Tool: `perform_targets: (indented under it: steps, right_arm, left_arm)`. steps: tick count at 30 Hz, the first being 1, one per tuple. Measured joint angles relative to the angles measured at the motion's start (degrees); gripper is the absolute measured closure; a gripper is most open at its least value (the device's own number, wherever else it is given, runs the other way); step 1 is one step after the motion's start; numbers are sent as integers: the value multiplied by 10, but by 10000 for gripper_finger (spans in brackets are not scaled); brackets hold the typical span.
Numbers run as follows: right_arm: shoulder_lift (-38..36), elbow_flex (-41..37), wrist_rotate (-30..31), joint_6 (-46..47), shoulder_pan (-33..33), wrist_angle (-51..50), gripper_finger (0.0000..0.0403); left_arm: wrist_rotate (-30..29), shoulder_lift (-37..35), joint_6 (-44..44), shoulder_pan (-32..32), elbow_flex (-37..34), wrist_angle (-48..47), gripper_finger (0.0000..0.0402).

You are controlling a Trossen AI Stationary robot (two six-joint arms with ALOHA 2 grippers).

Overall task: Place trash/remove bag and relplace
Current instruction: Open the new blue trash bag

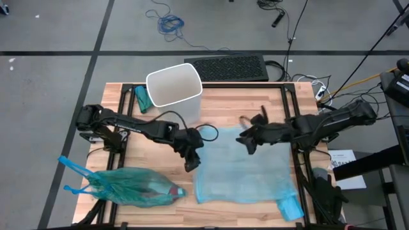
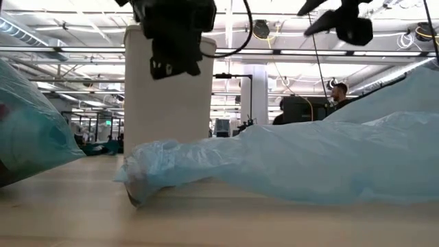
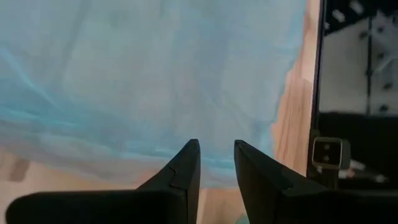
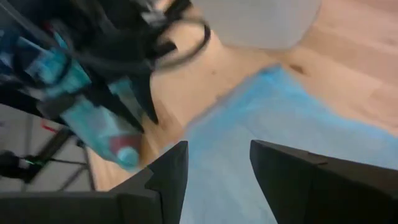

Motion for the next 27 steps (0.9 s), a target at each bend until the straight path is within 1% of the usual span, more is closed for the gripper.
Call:
perform_targets:
  steps: [3, 6, 8, 10, 13, 17, 19, 27]
  right_arm:
    - [40, 0, -4, 4, 0, 0, 236]
    - [80, 0, -14, 14, 0, 4, 236]
    - [100, 0, -29, 15, 0, 12, 236]
    - [113, -1, -36, 17, 0, 26, 236]
    - [123, -1, -36, 17, 1, 38, 236]
    - [124, -1, -36, 15, 0, 43, 236]
    - [124, -1, -36, 15, 0, 40, 236]
    - [124, -1, -36, 14, 0, 38, 236]
  left_arm:
    - [-19, -1, -31, 4, -15, -10, 307]
    - [-20, -1, -82, 10, -32, -8, 307]
    - [-21, -1, -121, 15, -53, -10, 307]
    - [-26, -1, -141, 20, -77, -4, 307]
    - [-24, -1, -155, 27, -110, 43, 303]
    - [-8, -1, -188, 35, -148, 141, 291]
    - [-10, -1, -200, 38, -158, 150, 285]
    - [-13, 3, -200, 38, -176, 144, 263]
